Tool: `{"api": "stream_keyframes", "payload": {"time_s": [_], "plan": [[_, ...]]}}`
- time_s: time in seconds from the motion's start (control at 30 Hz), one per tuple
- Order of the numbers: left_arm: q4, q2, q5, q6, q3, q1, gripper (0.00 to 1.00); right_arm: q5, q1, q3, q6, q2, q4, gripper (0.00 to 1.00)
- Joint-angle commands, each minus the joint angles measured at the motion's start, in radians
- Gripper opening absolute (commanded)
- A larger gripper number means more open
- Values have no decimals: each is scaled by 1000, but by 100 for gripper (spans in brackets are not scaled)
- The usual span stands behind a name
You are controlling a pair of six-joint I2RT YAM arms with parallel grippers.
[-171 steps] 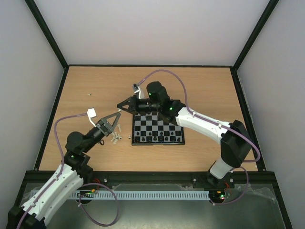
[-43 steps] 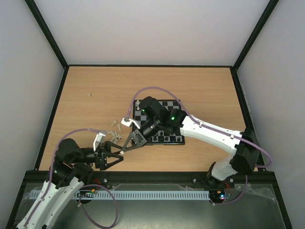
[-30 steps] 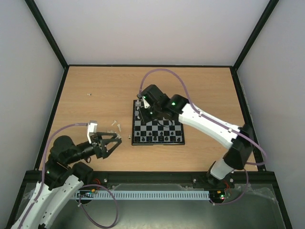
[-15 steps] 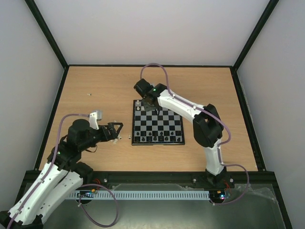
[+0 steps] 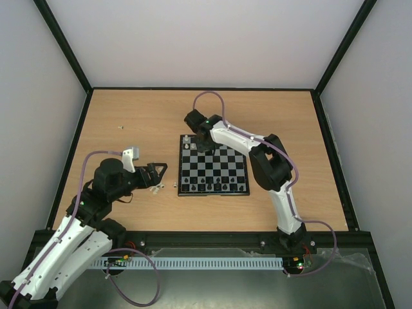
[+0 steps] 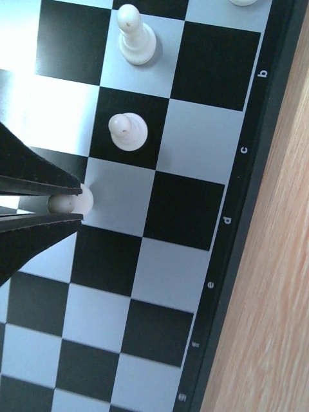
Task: Set up the chess pieces on the board
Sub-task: Place the chess piece on the chessboard.
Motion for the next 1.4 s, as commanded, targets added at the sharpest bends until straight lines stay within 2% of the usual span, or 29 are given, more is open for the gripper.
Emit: {"api": "stream_keyframes", "payload": {"time_s": [0.0,0.57,0.67,0.77,1.07,1.23,1.3,1.37], "plan": [[24,-1,-4,12,4,0,99,-34,-12,18,-12,33,18,2],[46,11,-2,5,-9,0,99,-50,-33,20,-20,64,61,5],[51,16,1,3,-12,0,100,-59,-33,13,-20,63,64,12],[54,22,2,3,-10,0,99,-59,-34,4,-18,51,65,25],[61,31,12,-3,0,0,100,-46,-34,-29,-9,-18,73,31],[67,40,15,-4,7,0,99,-19,-34,-93,7,-141,87,31],[76,48,18,-3,11,0,100,-18,-34,-133,16,-219,108,39],[85,54,14,-4,13,0,99,-30,-34,-179,16,-322,139,55]]}}
